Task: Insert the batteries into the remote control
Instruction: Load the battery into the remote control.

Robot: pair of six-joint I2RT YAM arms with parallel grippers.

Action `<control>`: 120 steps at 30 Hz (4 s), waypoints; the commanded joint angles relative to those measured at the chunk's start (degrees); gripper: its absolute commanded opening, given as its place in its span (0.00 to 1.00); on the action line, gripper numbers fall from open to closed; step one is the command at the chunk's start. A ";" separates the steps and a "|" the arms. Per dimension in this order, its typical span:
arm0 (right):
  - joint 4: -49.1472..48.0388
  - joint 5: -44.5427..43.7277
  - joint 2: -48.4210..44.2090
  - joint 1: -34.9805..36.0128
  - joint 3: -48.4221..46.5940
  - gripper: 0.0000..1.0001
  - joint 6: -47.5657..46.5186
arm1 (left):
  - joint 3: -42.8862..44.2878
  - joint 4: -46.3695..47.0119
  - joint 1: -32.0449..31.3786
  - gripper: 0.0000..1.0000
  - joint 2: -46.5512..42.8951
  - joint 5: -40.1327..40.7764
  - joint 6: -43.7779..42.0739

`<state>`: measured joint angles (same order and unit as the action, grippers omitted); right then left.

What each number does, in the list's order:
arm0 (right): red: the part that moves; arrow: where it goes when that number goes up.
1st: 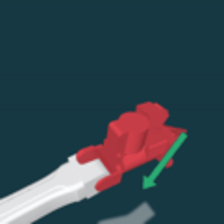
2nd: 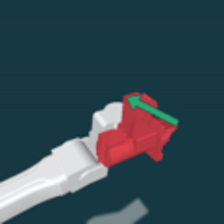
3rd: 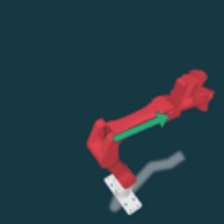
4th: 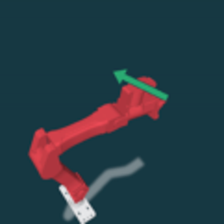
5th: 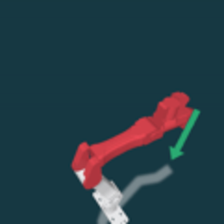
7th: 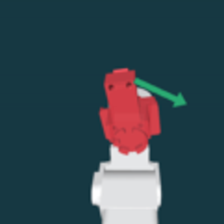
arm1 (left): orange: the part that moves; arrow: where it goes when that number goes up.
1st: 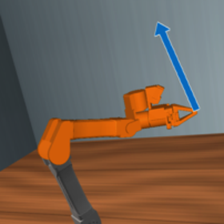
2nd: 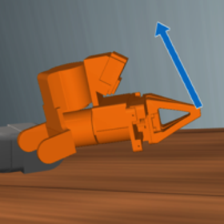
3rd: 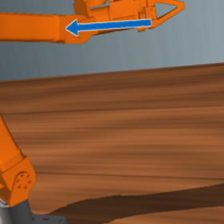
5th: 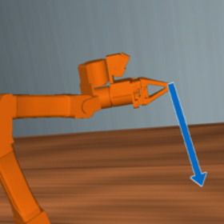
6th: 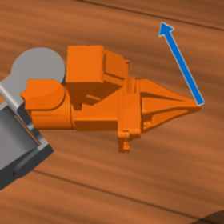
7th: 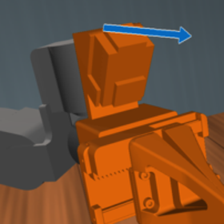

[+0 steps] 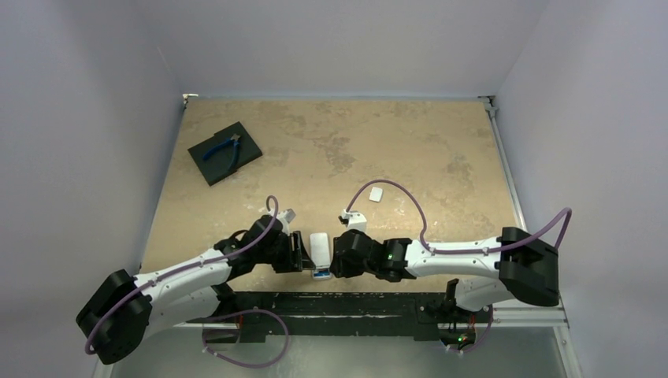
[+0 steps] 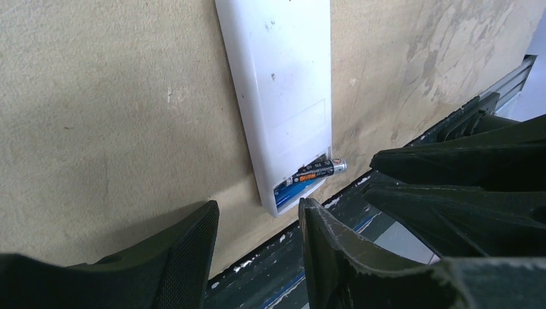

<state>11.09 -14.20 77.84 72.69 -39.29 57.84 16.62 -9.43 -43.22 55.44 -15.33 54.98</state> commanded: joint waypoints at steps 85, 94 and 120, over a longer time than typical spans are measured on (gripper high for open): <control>-4.74 1.88 7.19 -0.35 -4.59 0.16 -1.14 | -1.39 12.60 -0.27 0.27 7.41 -0.49 0.83; -5.29 2.73 8.43 -0.35 -5.19 0.15 -1.65 | -1.24 12.73 -0.24 0.27 7.40 -0.49 0.87; 3.94 -0.40 16.16 -0.35 -14.56 0.14 -4.46 | -2.43 13.94 -0.24 0.26 5.96 -2.05 1.65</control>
<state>16.14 -11.03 91.46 72.58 -50.30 53.71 14.85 2.57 -43.18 62.78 -15.64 56.42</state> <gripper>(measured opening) 0.145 0.264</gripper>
